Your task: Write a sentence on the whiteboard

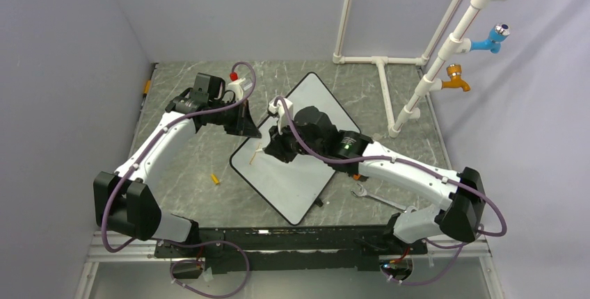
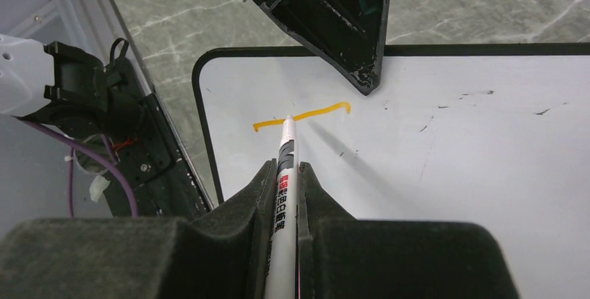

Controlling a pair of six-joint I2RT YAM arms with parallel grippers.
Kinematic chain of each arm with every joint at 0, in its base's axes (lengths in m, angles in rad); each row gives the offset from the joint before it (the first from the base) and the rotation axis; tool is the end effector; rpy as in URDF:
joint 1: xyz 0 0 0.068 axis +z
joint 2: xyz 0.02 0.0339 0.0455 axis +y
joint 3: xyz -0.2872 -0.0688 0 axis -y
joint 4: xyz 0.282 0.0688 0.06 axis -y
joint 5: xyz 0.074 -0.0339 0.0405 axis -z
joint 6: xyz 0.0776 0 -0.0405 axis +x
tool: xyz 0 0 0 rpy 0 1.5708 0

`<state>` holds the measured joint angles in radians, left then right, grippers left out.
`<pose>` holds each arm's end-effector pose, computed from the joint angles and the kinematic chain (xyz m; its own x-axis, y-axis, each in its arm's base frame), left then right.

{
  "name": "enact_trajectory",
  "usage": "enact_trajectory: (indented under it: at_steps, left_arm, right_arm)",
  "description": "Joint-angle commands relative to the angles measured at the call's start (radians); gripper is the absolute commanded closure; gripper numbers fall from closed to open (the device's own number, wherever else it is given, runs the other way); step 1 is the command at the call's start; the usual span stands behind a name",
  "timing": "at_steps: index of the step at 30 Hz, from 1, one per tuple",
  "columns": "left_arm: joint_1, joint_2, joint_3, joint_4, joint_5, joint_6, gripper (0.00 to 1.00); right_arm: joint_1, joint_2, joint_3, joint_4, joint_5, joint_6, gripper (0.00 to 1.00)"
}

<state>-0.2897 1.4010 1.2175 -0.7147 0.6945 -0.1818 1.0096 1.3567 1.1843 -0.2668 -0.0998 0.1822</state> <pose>0.3145 -0.1456 0.2996 -0.8460 0.1072 -0.5222 0.4562 0.6526 -0.6050 0.1978 0.3292 0.3406 -0.3839 -0.2719 -0.8824 -0.8347 0.5109 0.2057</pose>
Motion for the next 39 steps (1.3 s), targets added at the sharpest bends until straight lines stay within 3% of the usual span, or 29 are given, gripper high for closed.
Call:
enact_trajectory:
  at_steps: [1,18,39]
  left_arm:
    - [-0.002,-0.027,0.019,0.021,-0.114,0.057,1.00]
    - [-0.001,-0.042,0.020,0.020,-0.125,0.056,1.00]
    - [-0.001,-0.050,0.018,0.030,-0.127,0.050,1.00]
  right_arm:
    - [-0.002,0.020,0.025,0.036,-0.023,0.015,1.00]
    - [-0.002,0.047,-0.016,0.041,0.033,0.005,1.00]
    - [-0.002,-0.046,-0.134,-0.038,0.058,0.017,1.00]
